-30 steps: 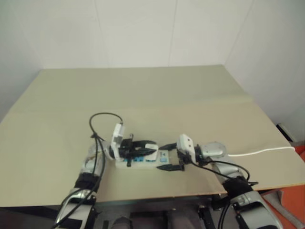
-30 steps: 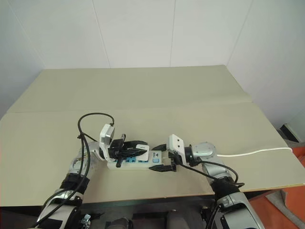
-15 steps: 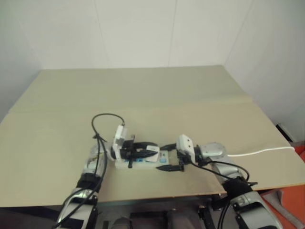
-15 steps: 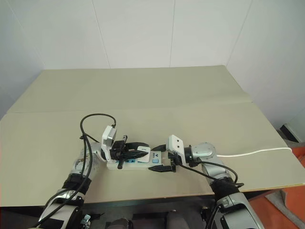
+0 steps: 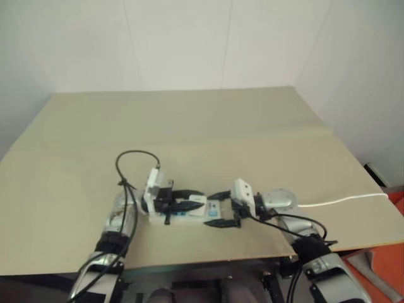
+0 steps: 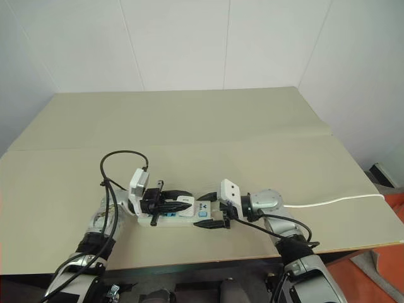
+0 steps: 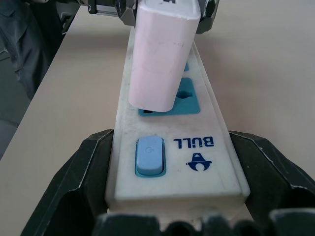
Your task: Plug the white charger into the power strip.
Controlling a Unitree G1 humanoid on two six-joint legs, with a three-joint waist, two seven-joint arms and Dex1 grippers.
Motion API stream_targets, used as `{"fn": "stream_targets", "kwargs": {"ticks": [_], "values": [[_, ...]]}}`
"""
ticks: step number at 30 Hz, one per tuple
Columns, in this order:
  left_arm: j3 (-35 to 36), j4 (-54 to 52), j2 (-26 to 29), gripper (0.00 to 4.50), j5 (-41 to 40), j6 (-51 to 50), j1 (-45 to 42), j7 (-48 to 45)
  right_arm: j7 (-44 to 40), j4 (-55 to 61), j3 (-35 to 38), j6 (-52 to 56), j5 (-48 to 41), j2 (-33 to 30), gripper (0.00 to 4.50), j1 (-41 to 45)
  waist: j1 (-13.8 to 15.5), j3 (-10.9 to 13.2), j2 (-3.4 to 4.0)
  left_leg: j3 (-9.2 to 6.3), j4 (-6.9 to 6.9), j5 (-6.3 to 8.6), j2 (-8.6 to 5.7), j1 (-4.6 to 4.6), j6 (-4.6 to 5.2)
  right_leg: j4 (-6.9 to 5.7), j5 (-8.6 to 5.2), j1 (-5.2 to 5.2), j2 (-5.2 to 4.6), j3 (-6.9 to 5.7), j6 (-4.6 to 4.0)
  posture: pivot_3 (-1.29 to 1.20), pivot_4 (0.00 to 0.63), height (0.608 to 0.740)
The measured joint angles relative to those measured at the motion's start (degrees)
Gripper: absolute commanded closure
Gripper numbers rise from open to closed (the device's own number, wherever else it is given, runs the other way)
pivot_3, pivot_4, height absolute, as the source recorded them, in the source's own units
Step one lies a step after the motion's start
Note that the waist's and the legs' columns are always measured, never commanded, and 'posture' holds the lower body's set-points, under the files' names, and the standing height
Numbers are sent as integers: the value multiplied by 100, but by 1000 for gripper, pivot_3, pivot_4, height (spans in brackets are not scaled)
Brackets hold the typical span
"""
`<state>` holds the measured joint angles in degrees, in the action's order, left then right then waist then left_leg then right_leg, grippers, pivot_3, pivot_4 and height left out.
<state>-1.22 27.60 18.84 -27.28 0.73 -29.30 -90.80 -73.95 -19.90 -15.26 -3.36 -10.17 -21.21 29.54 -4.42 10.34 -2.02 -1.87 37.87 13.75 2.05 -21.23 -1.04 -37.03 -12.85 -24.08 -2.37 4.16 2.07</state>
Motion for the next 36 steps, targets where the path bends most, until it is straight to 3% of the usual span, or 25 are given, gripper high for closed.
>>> {"fn": "stream_targets", "kwargs": {"ticks": [36], "values": [[-188,217,201,3484,72,1050,172,-45,153,-162,-135,-125,4,83,1104,16,-18,-76,12,1,-4,0,3,17,0,1,-8,16,3,0,-7,0,150,740]]}}
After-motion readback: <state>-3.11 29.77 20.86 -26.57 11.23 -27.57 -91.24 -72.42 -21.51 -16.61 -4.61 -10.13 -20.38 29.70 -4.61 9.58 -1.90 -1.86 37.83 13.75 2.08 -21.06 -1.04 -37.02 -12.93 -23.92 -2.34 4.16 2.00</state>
